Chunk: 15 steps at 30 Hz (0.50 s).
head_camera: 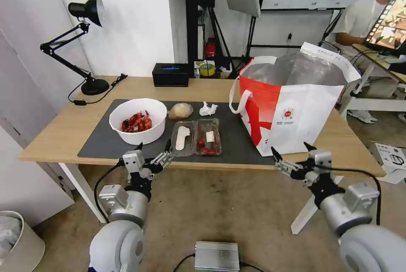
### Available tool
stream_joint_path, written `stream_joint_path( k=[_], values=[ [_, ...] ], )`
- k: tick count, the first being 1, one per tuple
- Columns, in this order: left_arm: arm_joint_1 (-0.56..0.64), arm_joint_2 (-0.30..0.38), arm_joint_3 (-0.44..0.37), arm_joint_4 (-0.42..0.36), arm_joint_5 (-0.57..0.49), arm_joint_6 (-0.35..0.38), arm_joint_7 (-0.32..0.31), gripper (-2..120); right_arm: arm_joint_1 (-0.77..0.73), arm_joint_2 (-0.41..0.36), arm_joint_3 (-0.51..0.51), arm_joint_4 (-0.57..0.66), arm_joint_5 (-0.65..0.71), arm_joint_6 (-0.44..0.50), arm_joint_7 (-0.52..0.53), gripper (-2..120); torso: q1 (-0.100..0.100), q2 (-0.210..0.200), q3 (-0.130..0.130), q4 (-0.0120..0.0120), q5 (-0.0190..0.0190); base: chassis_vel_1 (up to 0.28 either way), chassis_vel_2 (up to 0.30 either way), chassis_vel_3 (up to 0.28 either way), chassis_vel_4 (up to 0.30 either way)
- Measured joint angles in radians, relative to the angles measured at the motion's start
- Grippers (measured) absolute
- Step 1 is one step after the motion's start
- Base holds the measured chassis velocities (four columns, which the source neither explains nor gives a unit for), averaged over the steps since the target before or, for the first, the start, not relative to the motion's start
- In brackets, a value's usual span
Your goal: Pick up the trash from the table and place it into the takeout bag.
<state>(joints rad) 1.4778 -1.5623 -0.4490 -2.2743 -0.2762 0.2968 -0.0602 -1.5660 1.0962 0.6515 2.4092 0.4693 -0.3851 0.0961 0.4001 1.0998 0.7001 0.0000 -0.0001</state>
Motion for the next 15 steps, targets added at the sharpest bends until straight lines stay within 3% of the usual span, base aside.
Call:
stream_joint_path(
  k=[6, 15],
  values=[
    [0.004, 0.003, -0.003, 0.004, -0.013, 0.001, 0.004, 100, 0.013, 0.0, -0.014, -0.015, -0.003, 0.009, 0.0, 100, 0.0, 0.0, 0.0, -0.0001, 0.0002, 0.0, 0.0, 0.0, 0.0],
    [-0.002, 0.019, -0.004, 0.012, -0.102, 0.069, -0.019, 100, 0.062, -0.008, -0.054, -0.042, -0.007, 0.011, 0.001, 100, 0.0, 0.0, 0.0, 0.0, 0.0001, 0.0, 0.0, 0.0, 0.0]
  ],
)
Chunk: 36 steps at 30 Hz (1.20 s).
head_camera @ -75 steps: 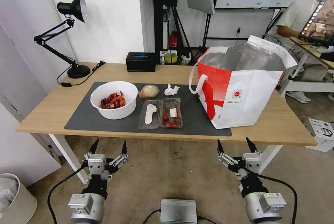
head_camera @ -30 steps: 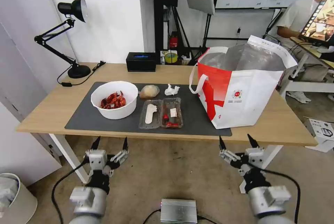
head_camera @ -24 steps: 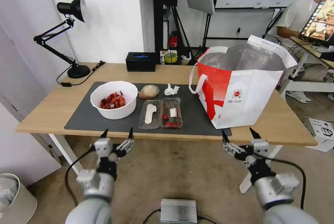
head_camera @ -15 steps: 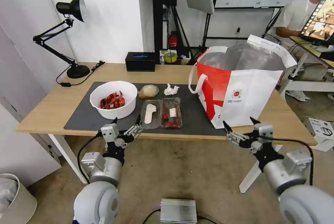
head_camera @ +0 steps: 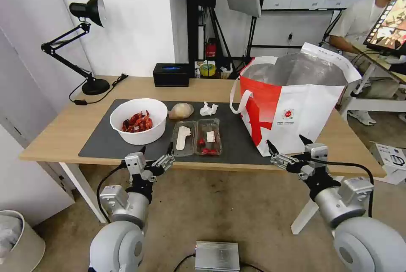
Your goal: Pick up the trash from the table and place it into the takeout bag.
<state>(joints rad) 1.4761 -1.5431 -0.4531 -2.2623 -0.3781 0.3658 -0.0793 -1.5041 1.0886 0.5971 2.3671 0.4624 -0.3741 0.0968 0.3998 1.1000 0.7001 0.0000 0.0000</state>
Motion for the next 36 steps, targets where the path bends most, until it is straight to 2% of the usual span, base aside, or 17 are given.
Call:
stream_joint_path(
  k=[5, 19, 26, 29, 36],
  values=[
    [0.003, 0.003, -0.006, -0.005, -0.065, 0.033, -0.026, 100, 0.027, -0.006, -0.024, -0.014, 0.002, 0.001, -0.001, 100, 0.0, 0.0, 0.0, 0.0, 0.0, 0.0, 0.0, 0.0, 0.0],
    [0.018, 0.0, -0.012, -0.015, -0.102, 0.057, -0.044, 100, 0.069, -0.003, -0.077, -0.038, 0.0, 0.003, -0.006, 100, 0.0, 0.0, 0.0, 0.0, 0.0, 0.0, 0.0, 0.0, 0.0],
    [0.033, -0.003, -0.013, -0.042, -0.228, 0.086, -0.092, 100, 0.087, -0.002, -0.109, -0.044, 0.003, 0.019, -0.032, 100, 0.0, 0.0, 0.0, 0.0, 0.0, 0.0, 0.0, 0.0, 0.0],
    [0.042, -0.005, -0.019, -0.059, -0.357, 0.095, -0.117, 100, 0.096, -0.001, -0.129, -0.045, 0.006, 0.028, -0.04, 100, 0.0, 0.0, 0.0, 0.0, 0.0, 0.0, 0.0, 0.0, 0.0],
    [0.05, -0.021, -0.021, -0.08, -0.452, 0.107, -0.146, 100, 0.097, 0.0, -0.138, -0.04, 0.007, 0.034, -0.041, 100, 0.0, 0.0, 0.0, 0.0, 0.0, 0.0, 0.0, 0.0, 0.0]
  ],
)
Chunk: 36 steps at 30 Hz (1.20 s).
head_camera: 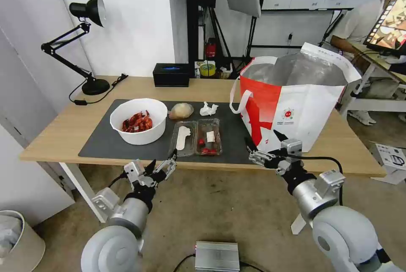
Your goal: Pick up the trash from the table and place it into the takeout bag.
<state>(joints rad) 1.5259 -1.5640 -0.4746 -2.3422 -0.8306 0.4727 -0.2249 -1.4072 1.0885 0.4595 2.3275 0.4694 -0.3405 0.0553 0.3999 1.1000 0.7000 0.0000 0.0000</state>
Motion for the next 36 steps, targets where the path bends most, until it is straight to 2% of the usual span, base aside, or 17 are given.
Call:
stream_joint_path(
  k=[14, 24, 32, 34, 36],
  values=[
    [0.017, -0.029, 0.02, -0.013, -0.072, 0.01, -0.041, 100, -0.016, -0.014, 0.001, 0.019, 0.001, 0.004, 0.0, 100, 0.0, 0.0, 0.0, 0.0, 0.0, 0.0, 0.0, 0.0, 0.0],
    [-0.006, -0.029, 0.018, -0.01, -0.207, 0.021, -0.111, 100, -0.028, -0.022, 0.005, 0.029, 0.005, 0.008, 0.0, 100, 0.0, 0.0, 0.0, 0.0, 0.0, 0.0, 0.0, 0.0, 0.0],
    [-0.054, -0.029, 0.022, 0.016, -0.33, 0.036, -0.171, 100, -0.031, -0.025, 0.008, 0.033, 0.008, 0.01, -0.001, 100, 0.0, 0.0, 0.0, 0.0, 0.0, 0.0, 0.0, 0.0, 0.0],
    [-0.082, -0.029, 0.033, 0.037, -0.377, 0.04, -0.205, 100, -0.03, -0.026, 0.013, 0.034, 0.012, 0.01, -0.001, 100, 0.0, 0.0, 0.0, -0.0001, 0.0, 0.0, 0.0, 0.0, 0.0],
    [-0.085, -0.029, 0.034, 0.042, -0.382, 0.04, -0.21, 100, -0.028, -0.027, 0.014, 0.034, 0.016, 0.01, -0.001, 100, 0.0, 0.0, 0.0, -0.0001, 0.0, 0.0, 0.0, 0.0, 0.0]
  ],
)
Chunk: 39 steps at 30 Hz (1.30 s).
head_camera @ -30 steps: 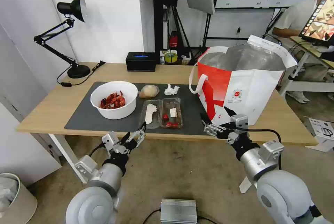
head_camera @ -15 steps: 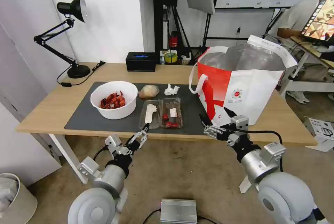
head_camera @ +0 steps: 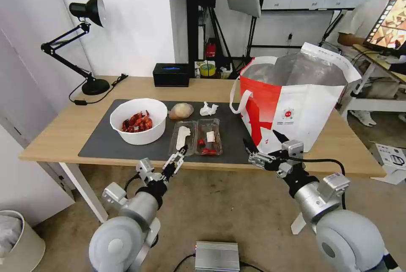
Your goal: Pick up the trash from the table and place it into the takeout bag.
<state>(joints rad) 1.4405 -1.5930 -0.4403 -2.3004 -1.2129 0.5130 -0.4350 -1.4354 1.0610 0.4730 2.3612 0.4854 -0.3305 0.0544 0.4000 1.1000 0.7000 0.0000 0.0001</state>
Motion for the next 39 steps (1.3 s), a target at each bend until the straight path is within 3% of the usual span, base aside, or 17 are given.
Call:
stream_joint_path(
  k=[18, 39],
  values=[
    [-0.066, -0.001, 0.035, 0.082, -0.054, -0.01, -0.061, 100, -0.055, 0.003, 0.067, 0.024, 0.018, 0.001, 0.002, 100, 0.0, 0.0, 0.0, 0.0, 0.0, 0.0, 0.0, 0.0, 0.0],
    [-0.157, -0.001, 0.048, 0.194, -0.093, -0.04, -0.08, 100, -0.09, 0.017, 0.097, 0.034, 0.018, 0.004, 0.002, 100, 0.0, 0.0, 0.0, 0.0001, -0.0001, 0.0, 0.0, 0.0, 0.0]
  ],
)
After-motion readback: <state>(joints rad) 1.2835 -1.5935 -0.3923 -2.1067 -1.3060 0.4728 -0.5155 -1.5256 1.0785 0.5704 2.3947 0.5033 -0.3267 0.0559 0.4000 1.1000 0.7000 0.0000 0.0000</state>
